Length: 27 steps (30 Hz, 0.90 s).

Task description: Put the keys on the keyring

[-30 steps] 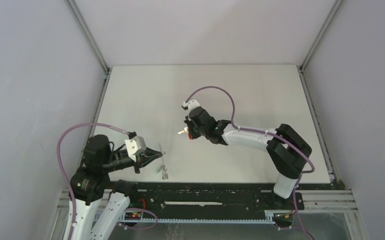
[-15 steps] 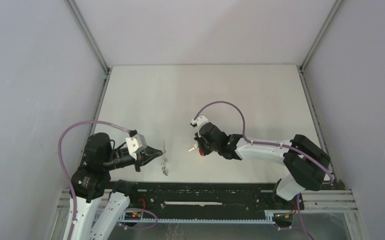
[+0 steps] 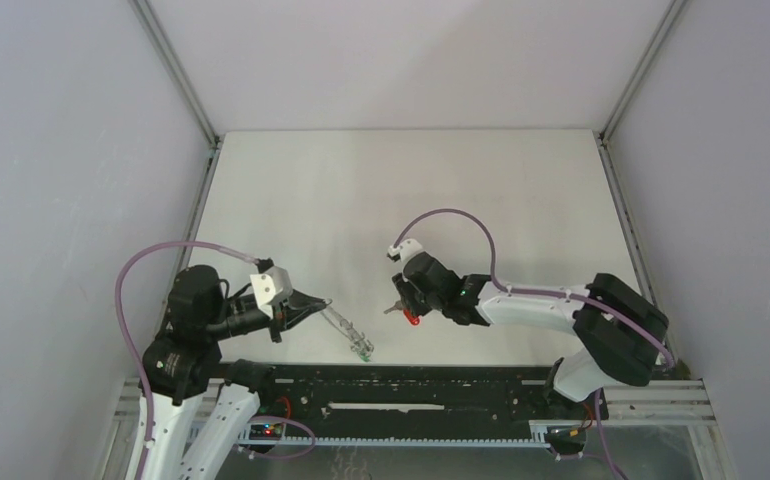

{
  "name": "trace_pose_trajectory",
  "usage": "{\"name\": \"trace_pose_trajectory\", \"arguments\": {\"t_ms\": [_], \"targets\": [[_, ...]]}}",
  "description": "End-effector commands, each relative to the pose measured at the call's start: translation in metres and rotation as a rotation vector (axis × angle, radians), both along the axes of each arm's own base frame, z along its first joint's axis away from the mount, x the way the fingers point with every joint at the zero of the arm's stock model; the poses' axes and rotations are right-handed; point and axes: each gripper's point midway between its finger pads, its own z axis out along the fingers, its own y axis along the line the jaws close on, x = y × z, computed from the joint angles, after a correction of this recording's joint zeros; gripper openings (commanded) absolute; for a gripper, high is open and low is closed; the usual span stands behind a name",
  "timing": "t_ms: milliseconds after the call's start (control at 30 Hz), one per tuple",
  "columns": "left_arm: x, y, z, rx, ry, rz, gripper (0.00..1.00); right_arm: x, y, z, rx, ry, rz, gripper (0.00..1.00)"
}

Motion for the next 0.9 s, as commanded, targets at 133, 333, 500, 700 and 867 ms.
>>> {"name": "trace_pose_trajectory", "arguments": {"t_ms": [133,333,500,700,867], "targets": [[0.001,-0.004,0.009,-0.037,-0.014,-0.012,0.0,0.017,-0.024,0.092,0.255,-0.18,-0.217,0.99],[0.001,-0.003,0.013,-0.041,-0.023,-0.004,0.0,0.002,-0.015,0.065,0.22,-0.074,-0.088,0.9],[0.002,-0.004,0.015,-0.041,-0.023,-0.008,0.0,-0.003,-0.009,0.075,0.292,-0.112,-0.113,1.0],[0.002,-0.003,0.015,-0.041,-0.022,-0.003,0.0,-0.005,-0.007,0.06,0.282,-0.025,-0.129,1.0],[0.003,-0.003,0.015,-0.037,-0.024,0.002,0.0,0.001,-0.006,0.063,0.265,0.013,-0.135,1.0]]}}
